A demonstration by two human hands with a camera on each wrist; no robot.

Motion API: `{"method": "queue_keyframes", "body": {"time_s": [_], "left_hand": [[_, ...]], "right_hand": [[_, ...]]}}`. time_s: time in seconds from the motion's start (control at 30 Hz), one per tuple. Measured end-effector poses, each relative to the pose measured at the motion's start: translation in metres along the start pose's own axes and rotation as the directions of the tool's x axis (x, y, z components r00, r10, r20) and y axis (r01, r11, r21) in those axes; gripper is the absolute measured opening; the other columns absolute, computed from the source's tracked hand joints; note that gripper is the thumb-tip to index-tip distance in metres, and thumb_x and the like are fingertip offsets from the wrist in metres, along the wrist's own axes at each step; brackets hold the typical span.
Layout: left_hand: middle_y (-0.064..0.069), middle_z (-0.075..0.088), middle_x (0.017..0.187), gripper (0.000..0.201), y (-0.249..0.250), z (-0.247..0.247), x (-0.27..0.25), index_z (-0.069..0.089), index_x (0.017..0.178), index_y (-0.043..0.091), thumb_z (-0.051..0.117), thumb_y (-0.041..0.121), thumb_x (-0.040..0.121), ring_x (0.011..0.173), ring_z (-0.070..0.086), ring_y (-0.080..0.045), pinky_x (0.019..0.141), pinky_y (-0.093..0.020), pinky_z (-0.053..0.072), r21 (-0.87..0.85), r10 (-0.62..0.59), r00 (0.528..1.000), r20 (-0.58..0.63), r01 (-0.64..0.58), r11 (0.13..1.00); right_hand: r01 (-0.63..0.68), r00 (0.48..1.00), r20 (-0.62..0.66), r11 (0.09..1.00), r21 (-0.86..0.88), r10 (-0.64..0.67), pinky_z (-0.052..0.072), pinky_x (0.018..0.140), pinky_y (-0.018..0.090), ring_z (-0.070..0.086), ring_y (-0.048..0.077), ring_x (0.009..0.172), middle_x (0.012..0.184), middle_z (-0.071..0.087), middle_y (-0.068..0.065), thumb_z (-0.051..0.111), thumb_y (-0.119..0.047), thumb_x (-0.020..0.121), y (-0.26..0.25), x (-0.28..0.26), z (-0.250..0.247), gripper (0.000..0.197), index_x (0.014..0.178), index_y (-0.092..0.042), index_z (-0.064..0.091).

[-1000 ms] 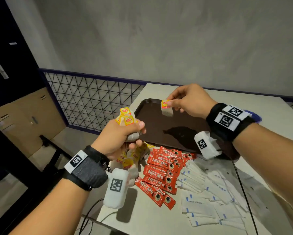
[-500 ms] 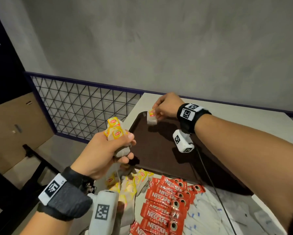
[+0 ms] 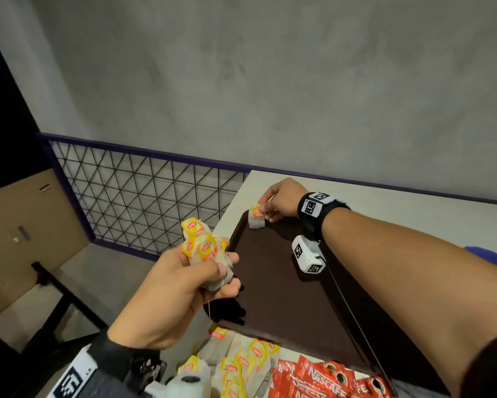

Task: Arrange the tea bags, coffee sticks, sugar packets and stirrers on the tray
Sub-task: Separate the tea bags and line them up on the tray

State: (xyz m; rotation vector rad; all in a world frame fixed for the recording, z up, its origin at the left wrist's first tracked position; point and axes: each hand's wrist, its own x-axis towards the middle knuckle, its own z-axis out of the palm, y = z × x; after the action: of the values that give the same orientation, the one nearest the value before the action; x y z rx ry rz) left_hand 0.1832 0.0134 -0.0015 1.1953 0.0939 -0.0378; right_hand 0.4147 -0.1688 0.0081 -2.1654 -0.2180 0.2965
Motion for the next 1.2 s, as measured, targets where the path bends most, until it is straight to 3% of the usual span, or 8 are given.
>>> {"method": "queue_keyframes", "body": {"time_s": [0.27,0.47,0.67,0.8,0.9,0.97,1.07,1.2], "left_hand": [[-0.025,0.074,0.11,0.05,-0.011,-0.011,0.004,0.064,0.115,-0.01,0.065,0.005,0.067,0.065,0.069,-0.031,0.058,-0.028,0.058,-0.006,-0.044,0.998,0.043,0.044,0.999],[-0.025,0.073,0.096,0.053,-0.016,-0.016,0.005,0.062,0.119,-0.013,0.068,0.005,0.069,0.068,0.07,-0.033,0.059,-0.028,0.058,0.003,-0.061,0.997,0.048,0.061,0.998],[-0.023,0.074,0.11,0.05,-0.017,-0.015,0.004,0.063,0.116,-0.01,0.069,0.006,0.069,0.069,0.071,-0.032,0.059,-0.028,0.058,0.034,-0.056,0.997,0.052,0.055,0.998],[-0.023,0.075,0.11,0.055,-0.017,-0.012,0.004,0.06,0.12,-0.009,0.071,0.007,0.068,0.069,0.071,-0.032,0.06,-0.028,0.059,0.027,-0.045,0.998,0.037,0.044,0.999],[-0.023,0.074,0.112,0.057,-0.015,-0.011,0.004,0.058,0.122,-0.008,0.074,0.006,0.07,0.072,0.071,-0.033,0.063,-0.028,0.059,-0.004,-0.016,1.0,0.022,0.016,1.0],[-0.022,0.074,0.113,0.055,-0.015,-0.009,0.004,0.058,0.122,-0.011,0.082,0.001,0.074,0.075,0.072,-0.032,0.065,-0.028,0.059,-0.012,0.0,1.0,0.027,0.001,1.0],[-0.021,0.074,0.114,0.047,-0.013,-0.002,-0.001,0.06,0.118,-0.016,0.069,0.009,0.079,0.074,0.072,-0.027,0.065,-0.025,0.059,-0.041,-0.007,0.998,0.059,0.009,0.999],[-0.023,0.073,0.116,0.044,-0.013,0.004,-0.007,0.063,0.117,-0.014,0.079,0.006,0.081,0.072,0.071,-0.025,0.063,-0.024,0.058,-0.031,-0.053,0.988,0.148,0.058,0.998]], "right_hand": [[-0.051,0.997,-0.054,0.996,-0.067,0.047,0.064,0.064,0.031,0.071,0.023,0.066,0.082,0.073,0.018,0.076,0.002,0.089,0.004,0.028,0.007,0.008,0.094,0.0,0.07],[-0.077,0.994,-0.089,0.988,-0.131,0.065,0.064,0.084,0.047,0.074,0.03,0.078,0.093,0.077,0.022,0.078,0.004,0.085,0.0,0.037,0.008,0.016,0.079,-0.007,0.068],[-0.08,0.995,-0.072,0.984,-0.157,0.069,0.063,0.087,0.047,0.073,0.028,0.078,0.085,0.075,0.016,0.081,0.0,0.085,0.0,0.037,0.008,0.016,0.081,-0.006,0.067],[-0.063,0.99,-0.136,0.98,-0.189,0.038,0.066,0.076,0.039,0.075,0.023,0.073,0.099,0.078,0.017,0.077,-0.005,0.086,0.0,0.031,0.0,0.01,0.088,-0.01,0.068],[-0.055,0.992,-0.123,0.976,-0.213,0.029,0.065,0.082,0.042,0.077,0.026,0.082,0.101,0.077,0.013,0.075,-0.01,0.091,-0.006,0.015,-0.008,0.013,0.101,-0.004,0.072],[-0.002,0.996,-0.089,0.983,-0.184,-0.015,0.065,0.079,0.039,0.075,0.023,0.073,0.1,0.076,0.008,0.071,-0.006,0.09,-0.016,-0.002,-0.01,0.013,0.102,-0.002,0.073],[0.147,0.989,-0.004,0.982,-0.119,-0.148,0.062,0.067,0.033,0.071,0.02,0.068,0.09,0.075,0.003,0.067,0.0,0.088,-0.04,-0.043,-0.009,0.011,0.096,-0.001,0.074],[0.368,0.912,0.203,0.93,-0.022,-0.356,0.059,0.07,0.032,0.071,0.017,0.072,0.084,0.075,0.005,0.074,-0.012,0.093,-0.067,-0.116,-0.004,0.005,0.096,-0.009,0.075]]}}
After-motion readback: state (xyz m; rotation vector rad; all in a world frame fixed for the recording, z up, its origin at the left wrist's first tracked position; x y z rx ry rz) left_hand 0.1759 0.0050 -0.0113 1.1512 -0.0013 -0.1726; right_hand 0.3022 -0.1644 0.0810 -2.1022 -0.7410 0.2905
